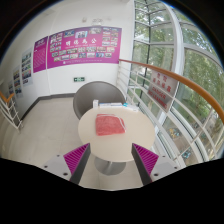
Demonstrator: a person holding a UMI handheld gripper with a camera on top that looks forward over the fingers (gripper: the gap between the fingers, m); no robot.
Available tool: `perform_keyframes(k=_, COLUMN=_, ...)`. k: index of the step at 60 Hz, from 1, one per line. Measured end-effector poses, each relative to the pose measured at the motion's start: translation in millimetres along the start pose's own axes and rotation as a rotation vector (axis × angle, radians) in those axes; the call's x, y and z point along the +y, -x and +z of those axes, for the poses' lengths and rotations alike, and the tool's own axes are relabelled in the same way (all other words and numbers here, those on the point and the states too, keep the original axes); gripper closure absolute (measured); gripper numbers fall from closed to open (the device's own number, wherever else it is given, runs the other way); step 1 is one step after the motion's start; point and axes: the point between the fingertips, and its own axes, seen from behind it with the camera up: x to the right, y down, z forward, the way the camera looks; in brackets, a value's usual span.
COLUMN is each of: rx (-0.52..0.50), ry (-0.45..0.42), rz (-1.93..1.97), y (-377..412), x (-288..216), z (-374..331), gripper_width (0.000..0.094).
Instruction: Fold towel
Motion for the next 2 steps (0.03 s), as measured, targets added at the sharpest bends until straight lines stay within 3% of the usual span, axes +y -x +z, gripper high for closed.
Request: perform_keyframes(k=2, rx=-0.001, ry=-0.006, rz=0.003, y=-1.9, x=1.3, z=1.2, gripper_width=0.0079)
